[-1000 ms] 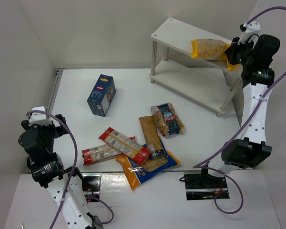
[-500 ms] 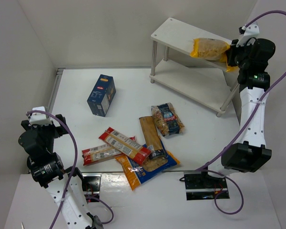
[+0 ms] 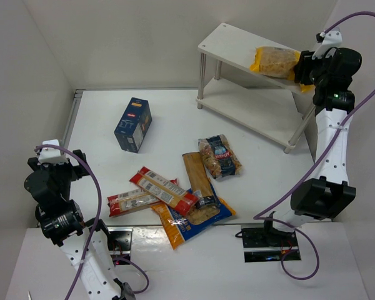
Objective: Place and organize the pasta boxes and bags onto the shelf
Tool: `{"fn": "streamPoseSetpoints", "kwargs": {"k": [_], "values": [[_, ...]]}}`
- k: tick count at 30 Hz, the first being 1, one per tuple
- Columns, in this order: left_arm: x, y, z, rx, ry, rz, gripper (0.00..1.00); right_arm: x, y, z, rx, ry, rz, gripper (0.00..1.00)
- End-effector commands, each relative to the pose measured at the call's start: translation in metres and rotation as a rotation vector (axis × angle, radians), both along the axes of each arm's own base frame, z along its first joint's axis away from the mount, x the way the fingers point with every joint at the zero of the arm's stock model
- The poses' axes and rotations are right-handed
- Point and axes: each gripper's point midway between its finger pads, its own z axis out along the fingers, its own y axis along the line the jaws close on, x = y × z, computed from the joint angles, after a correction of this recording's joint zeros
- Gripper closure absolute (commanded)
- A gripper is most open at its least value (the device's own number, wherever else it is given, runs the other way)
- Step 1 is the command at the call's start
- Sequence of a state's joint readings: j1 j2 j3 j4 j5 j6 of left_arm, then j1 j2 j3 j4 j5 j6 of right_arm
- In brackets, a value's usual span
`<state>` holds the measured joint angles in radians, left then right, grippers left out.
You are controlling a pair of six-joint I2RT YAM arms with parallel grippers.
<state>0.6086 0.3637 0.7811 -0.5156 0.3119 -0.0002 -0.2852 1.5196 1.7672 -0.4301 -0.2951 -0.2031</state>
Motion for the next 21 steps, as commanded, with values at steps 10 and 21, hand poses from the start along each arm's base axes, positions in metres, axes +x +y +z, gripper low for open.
{"fn": "streamPoseSetpoints", "kwargs": {"k": [10, 21], "values": [[0.001, 0.000, 0.012, 0.036, -0.035, -0.010, 0.00, 0.002, -0.015, -0.052, 0.062, 0.154, -0.074, 0.21], [0.001, -0.002, 0.012, 0.035, -0.035, -0.019, 0.00, 0.010, -0.022, -0.041, 0.092, 0.129, -0.116, 0.17]]}}
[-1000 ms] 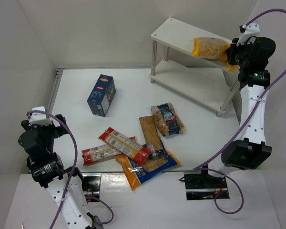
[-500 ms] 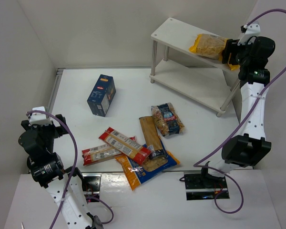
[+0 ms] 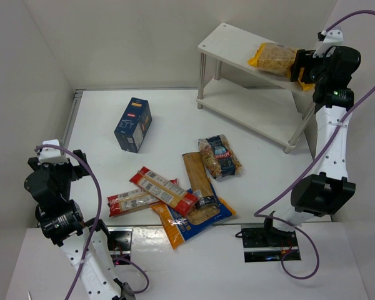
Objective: Place and organize the pasta boxes and bags onto the shelf
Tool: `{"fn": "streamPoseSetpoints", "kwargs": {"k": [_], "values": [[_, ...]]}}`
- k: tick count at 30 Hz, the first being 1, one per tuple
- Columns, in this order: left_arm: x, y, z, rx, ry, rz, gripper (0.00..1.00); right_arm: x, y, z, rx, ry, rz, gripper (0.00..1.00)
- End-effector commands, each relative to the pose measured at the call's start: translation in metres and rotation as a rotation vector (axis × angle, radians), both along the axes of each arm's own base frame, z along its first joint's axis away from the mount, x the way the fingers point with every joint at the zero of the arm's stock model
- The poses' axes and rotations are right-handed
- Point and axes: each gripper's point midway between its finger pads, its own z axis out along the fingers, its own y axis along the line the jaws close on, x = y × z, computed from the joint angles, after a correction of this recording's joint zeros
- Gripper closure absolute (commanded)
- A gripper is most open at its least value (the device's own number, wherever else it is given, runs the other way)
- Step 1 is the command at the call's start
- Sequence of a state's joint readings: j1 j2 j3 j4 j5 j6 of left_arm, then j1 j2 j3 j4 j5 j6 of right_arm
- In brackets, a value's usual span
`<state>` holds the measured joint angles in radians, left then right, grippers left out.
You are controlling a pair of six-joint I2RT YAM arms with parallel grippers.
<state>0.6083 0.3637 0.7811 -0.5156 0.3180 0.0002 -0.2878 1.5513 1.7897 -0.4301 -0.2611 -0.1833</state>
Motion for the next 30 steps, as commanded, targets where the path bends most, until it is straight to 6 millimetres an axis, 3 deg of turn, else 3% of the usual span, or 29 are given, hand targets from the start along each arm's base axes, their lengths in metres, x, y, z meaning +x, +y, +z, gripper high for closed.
{"fn": "streamPoseSetpoints", "kwargs": {"k": [1, 6, 12, 15, 20, 21, 24, 30], "values": [[0.001, -0.001, 0.012, 0.035, -0.035, -0.013, 0.00, 0.004, -0.013, -0.034, 0.075, 0.107, -0.076, 0.17], [0.001, -0.001, 0.012, 0.035, -0.035, -0.013, 0.00, 0.011, -0.015, -0.027, 0.097, 0.094, -0.104, 0.17], [0.001, -0.001, 0.012, 0.035, -0.035, -0.013, 0.00, 0.022, -0.022, -0.035, 0.107, 0.118, -0.128, 0.17], [0.001, -0.001, 0.012, 0.035, -0.035, -0.013, 0.00, 0.020, -0.011, -0.037, 0.115, 0.129, -0.070, 0.17], [0.001, -0.001, 0.012, 0.035, -0.035, -0.013, 0.00, -0.007, 0.027, -0.034, 0.100, 0.132, 0.025, 0.17], [0.001, -0.001, 0.012, 0.035, -0.035, -0.013, 0.00, -0.019, 0.032, -0.019, 0.082, 0.100, 0.043, 0.17], [0.001, 0.000, 0.012, 0.044, -0.033, -0.014, 0.00, -0.036, 0.049, -0.015, 0.086, 0.104, 0.106, 0.17], [0.001, 0.000, 0.012, 0.044, -0.033, -0.014, 0.00, -0.060, 0.064, -0.022, 0.072, 0.134, 0.160, 0.17]]}}
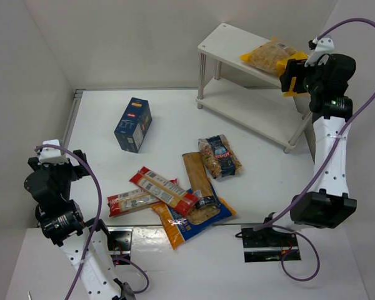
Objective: Place and organize the pasta boxes and bags onto the shelf
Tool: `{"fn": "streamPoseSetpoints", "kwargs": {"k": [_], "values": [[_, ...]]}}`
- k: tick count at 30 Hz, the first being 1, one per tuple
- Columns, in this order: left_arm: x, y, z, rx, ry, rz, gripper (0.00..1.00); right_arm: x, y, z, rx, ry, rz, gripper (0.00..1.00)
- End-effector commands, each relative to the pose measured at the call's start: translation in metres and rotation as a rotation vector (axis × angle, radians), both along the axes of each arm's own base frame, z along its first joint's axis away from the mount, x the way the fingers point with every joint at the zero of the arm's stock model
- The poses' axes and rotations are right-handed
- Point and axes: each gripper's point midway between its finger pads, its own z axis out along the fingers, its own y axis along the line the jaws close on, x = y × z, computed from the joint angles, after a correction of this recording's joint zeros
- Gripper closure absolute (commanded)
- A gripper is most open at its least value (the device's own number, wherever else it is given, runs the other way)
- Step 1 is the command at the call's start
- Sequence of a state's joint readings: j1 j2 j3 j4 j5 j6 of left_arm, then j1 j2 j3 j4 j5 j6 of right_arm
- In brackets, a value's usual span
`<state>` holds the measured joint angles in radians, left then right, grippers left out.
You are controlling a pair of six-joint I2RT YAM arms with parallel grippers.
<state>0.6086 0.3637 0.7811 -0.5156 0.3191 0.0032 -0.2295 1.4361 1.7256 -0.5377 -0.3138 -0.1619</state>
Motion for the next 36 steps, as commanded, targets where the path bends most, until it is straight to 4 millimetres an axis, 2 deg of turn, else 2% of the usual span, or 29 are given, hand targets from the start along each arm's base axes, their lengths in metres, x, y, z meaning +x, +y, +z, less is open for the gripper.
{"fn": "streamPoseSetpoints", "kwargs": {"k": [1, 6, 9, 12, 13, 14, 15, 18, 19, 23, 24, 27, 28, 36], "values": [[0.001, 0.000, 0.012, 0.041, -0.033, -0.013, 0.00, -0.026, 0.018, -0.020, 0.023, 0.085, 0.056, 0.17], [0.001, 0.000, 0.012, 0.041, -0.033, -0.013, 0.00, -0.026, 0.013, -0.015, -0.005, 0.063, 0.021, 0.17], [0.001, 0.000, 0.012, 0.041, -0.033, -0.013, 0.00, -0.016, 0.005, -0.023, -0.020, 0.079, -0.004, 0.19], [0.001, 0.000, 0.012, 0.041, -0.033, -0.013, 0.00, -0.005, -0.003, -0.029, -0.020, 0.092, -0.022, 0.36], [0.001, 0.000, 0.012, 0.041, -0.033, -0.013, 0.00, -0.003, -0.003, -0.028, -0.020, 0.091, -0.022, 0.49], [0.001, 0.000, 0.012, 0.041, -0.033, -0.013, 0.00, -0.001, -0.008, -0.027, -0.020, 0.091, -0.031, 0.55], [0.001, 0.000, 0.012, 0.041, -0.033, -0.013, 0.00, 0.003, -0.010, -0.033, -0.020, 0.105, -0.041, 0.59], [0.001, 0.000, 0.012, 0.041, -0.033, -0.013, 0.00, 0.007, -0.013, -0.027, -0.027, 0.088, -0.052, 0.71], [0.001, 0.000, 0.012, 0.041, -0.033, -0.013, 0.00, 0.011, -0.014, -0.030, -0.018, 0.090, -0.054, 0.81], [0.001, 0.000, 0.012, 0.041, -0.033, -0.013, 0.00, 0.017, -0.021, -0.029, -0.020, 0.087, -0.091, 0.99], [0.001, 0.000, 0.012, 0.041, -0.033, -0.013, 0.00, 0.020, -0.022, -0.034, -0.018, 0.097, -0.091, 1.00], [0.001, 0.000, 0.012, 0.041, -0.033, -0.013, 0.00, 0.025, -0.027, -0.026, -0.010, 0.073, -0.125, 1.00], [0.001, 0.000, 0.012, 0.041, -0.033, -0.013, 0.00, 0.027, -0.030, -0.031, -0.012, 0.084, -0.135, 1.00], [0.001, -0.002, 0.012, 0.040, -0.034, -0.022, 0.00, 0.036, -0.043, -0.016, 0.023, 0.020, -0.228, 1.00]]}}
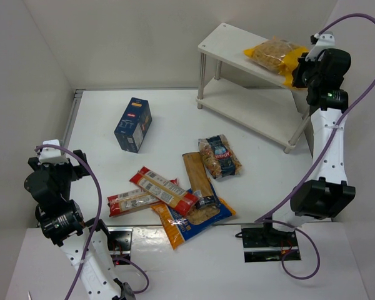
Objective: Place and organize the pasta boxes and bags onto the shelf
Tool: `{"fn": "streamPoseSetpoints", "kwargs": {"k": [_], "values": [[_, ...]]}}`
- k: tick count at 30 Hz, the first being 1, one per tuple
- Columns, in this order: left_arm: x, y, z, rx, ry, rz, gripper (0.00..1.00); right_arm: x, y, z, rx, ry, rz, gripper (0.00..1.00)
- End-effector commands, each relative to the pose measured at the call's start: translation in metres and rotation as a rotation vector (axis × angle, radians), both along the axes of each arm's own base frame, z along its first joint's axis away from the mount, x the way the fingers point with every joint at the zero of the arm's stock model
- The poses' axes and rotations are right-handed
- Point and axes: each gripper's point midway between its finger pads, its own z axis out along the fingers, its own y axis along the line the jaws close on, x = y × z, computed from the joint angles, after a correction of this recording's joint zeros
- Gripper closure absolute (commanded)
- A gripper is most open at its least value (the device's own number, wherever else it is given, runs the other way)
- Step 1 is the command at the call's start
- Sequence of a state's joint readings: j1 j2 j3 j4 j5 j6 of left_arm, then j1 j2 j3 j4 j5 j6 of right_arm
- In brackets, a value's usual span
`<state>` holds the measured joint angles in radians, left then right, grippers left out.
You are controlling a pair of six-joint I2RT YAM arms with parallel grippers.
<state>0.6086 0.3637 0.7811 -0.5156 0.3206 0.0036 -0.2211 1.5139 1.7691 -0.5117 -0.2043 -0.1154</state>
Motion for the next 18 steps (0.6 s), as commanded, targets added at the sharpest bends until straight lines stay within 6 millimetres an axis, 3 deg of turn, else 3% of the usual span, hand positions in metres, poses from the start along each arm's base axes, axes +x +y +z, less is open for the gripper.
{"fn": "streamPoseSetpoints", "kwargs": {"k": [1, 7, 18], "values": [[0.001, -0.002, 0.012, 0.040, -0.034, -0.020, 0.00, 0.012, -0.026, -0.008, -0.001, 0.006, -0.129, 1.00], [0.000, -0.003, 0.013, 0.045, -0.042, -0.020, 0.00, 0.016, -0.034, 0.002, 0.013, -0.035, -0.183, 1.00], [0.000, -0.003, 0.013, 0.045, -0.042, -0.020, 0.00, 0.028, -0.046, -0.007, 0.019, -0.028, -0.240, 1.00]]}}
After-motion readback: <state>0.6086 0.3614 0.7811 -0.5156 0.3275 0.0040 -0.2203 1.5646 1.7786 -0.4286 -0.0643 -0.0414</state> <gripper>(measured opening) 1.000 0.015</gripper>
